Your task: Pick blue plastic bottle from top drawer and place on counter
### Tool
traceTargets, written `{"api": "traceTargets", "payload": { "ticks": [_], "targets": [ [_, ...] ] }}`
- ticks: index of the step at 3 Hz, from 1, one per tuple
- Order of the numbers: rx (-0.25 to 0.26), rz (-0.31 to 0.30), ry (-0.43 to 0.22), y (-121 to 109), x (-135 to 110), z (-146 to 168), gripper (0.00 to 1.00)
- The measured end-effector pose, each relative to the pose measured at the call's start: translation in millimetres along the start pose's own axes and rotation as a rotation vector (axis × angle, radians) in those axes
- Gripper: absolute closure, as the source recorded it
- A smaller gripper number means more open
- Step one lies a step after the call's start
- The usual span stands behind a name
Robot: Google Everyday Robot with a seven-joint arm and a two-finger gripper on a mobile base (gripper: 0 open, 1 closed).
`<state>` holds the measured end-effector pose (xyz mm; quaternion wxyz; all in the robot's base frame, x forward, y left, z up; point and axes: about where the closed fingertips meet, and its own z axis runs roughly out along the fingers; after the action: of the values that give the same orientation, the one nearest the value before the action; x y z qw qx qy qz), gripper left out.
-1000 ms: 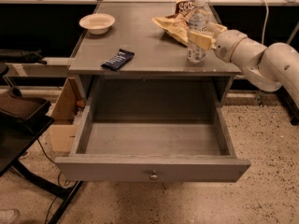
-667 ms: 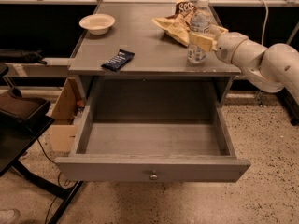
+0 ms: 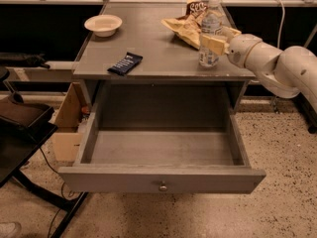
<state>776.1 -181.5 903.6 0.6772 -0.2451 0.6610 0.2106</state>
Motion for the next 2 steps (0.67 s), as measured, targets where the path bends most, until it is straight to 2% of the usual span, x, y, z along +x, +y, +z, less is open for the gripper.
{"api": "traceTargets", "payload": {
  "ticks": [2],
  "targets": [
    [0.000,0.000,0.000,0.0,0.0,0.0,0.04]
  ]
}}
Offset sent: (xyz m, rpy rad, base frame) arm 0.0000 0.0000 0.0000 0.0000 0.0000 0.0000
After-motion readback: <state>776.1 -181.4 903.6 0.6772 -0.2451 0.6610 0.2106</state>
